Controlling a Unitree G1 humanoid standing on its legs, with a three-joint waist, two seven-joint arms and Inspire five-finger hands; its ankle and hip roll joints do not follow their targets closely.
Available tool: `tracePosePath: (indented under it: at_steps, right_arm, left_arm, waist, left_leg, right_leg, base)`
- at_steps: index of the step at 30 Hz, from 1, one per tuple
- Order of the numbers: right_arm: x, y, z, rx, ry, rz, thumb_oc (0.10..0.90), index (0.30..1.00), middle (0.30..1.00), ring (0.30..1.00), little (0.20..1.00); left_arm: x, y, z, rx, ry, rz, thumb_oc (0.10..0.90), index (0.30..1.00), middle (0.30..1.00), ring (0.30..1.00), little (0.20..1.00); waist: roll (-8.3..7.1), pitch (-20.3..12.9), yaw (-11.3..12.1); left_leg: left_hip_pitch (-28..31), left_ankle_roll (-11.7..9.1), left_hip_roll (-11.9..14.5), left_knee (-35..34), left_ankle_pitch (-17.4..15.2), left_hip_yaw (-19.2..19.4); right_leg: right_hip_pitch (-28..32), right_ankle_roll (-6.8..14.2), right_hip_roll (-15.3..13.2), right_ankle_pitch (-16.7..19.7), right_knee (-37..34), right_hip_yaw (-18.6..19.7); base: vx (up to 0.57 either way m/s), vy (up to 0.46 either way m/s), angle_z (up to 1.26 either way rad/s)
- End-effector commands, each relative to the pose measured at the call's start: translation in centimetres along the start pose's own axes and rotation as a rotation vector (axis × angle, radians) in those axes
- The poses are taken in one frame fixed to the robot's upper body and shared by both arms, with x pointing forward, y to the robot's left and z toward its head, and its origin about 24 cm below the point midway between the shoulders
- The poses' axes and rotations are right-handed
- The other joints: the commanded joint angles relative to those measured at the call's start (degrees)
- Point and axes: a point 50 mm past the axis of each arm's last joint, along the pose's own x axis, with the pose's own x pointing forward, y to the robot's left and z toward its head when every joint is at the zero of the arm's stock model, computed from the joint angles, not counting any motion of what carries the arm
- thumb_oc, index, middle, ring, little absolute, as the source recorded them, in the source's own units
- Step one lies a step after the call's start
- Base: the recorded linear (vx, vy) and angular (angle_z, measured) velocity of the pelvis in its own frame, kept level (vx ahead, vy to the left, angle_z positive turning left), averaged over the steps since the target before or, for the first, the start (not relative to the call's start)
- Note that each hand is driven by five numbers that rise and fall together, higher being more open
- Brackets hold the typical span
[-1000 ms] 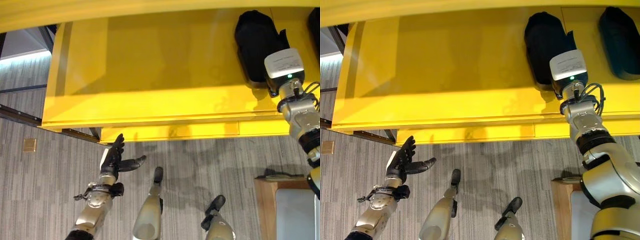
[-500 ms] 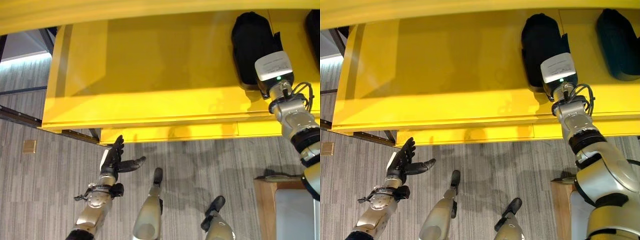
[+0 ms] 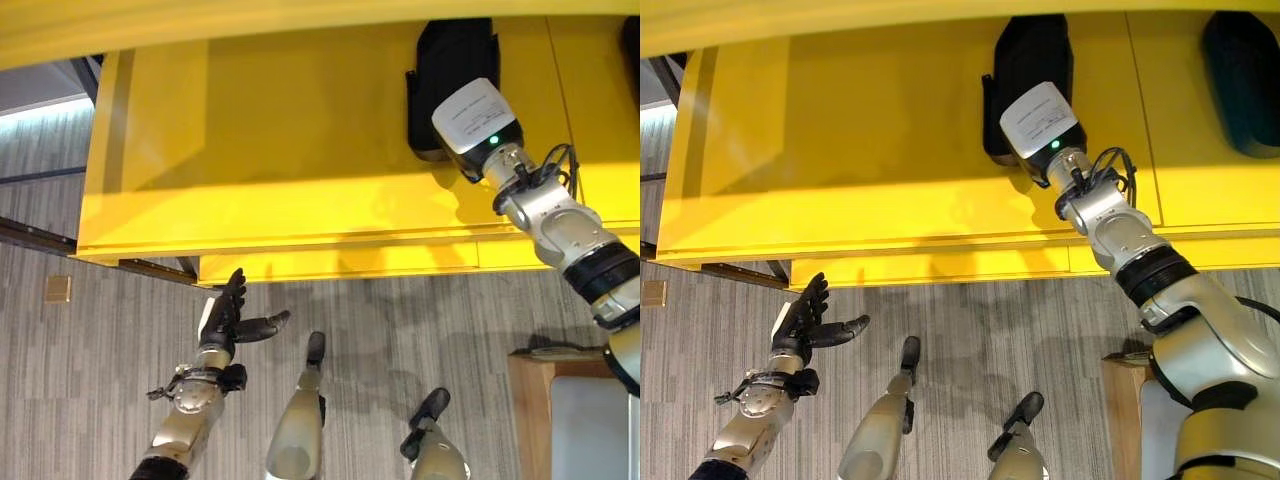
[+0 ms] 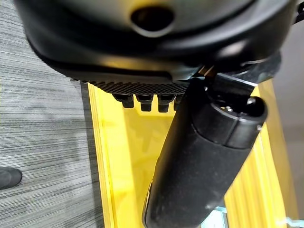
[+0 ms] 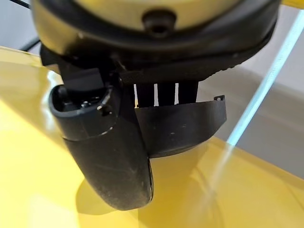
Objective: Move parts from the plastic box to the shelf.
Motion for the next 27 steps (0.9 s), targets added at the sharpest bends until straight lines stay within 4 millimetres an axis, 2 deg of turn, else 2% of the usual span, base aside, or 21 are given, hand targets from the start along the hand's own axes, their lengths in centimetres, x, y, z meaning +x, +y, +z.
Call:
tracePosePath:
  at_steps: [1,6,19,22,27]
  right_arm:
    - [1.8,-6.2,-3.3,-0.082,0.082,-0.229,0.400,0.300,0.300,0.300,0.300]
    - [1.7,-5.9,-3.4,-0.060,0.099,-0.228,0.400,0.300,0.300,0.300,0.300]
    - [0.9,-3.1,-5.5,-0.072,0.202,-0.117,0.400,0.300,0.300,0.300,0.300]
    - [0.4,-2.1,-6.7,-0.079,0.252,-0.075,0.400,0.300,0.300,0.300,0.300]
    - [0.2,-1.9,-7.1,-0.095,0.262,-0.062,0.400,0.300,0.300,0.300,0.300]
  left_arm:
    - [0.6,0.7,3.9,-0.041,-0.199,0.040,0.900,1.000,1.000,1.000,1.000]
    - [0.6,0.7,3.9,-0.038,-0.198,0.039,0.900,1.000,1.000,1.000,1.000]
    - [0.6,0.4,4.0,-0.041,-0.208,0.026,0.900,1.000,1.000,1.000,1.000]
    - [0.5,0.2,4.0,-0.044,-0.208,0.016,0.900,1.000,1.000,1.000,1.000]
    - [0.5,0.2,3.9,-0.047,-0.205,0.019,0.900,1.000,1.000,1.000,1.000]
  waist:
    - [-1.50,0.9,1.5]
    - [-1.42,0.9,1.2]
    - [-1.35,1.2,1.0]
    - [-1.26,1.3,0.8]
    - [-1.25,1.3,0.6]
  left_leg:
    - [4.4,0.4,1.6,-0.6,-3.9,0.5]
    - [4.5,0.4,1.6,-0.3,-4.0,0.5]
    - [4.5,0.3,1.4,-0.6,-3.8,0.5]
    - [4.7,0.3,1.4,-0.8,-3.8,0.6]
    - [4.8,0.4,1.5,-0.8,-3.8,0.7]
  right_leg:
    - [-2.0,-1.9,-0.9,-5.1,11.2,1.2]
    - [-2.0,-1.9,-0.9,-5.2,11.3,1.3]
    - [-2.1,-1.9,-0.9,-4.9,11.2,1.3]
    - [-2.1,-2.0,-0.9,-4.9,11.3,1.4]
    - [-2.3,-1.9,-0.9,-4.9,11.4,1.3]
  base:
    - [0.00,0.000,0.00]
    - [0.00,0.000,0.00]
    - [0.00,0.000,0.00]
    - [0.00,0.000,0.00]
    - [0.00,0.000,0.00]
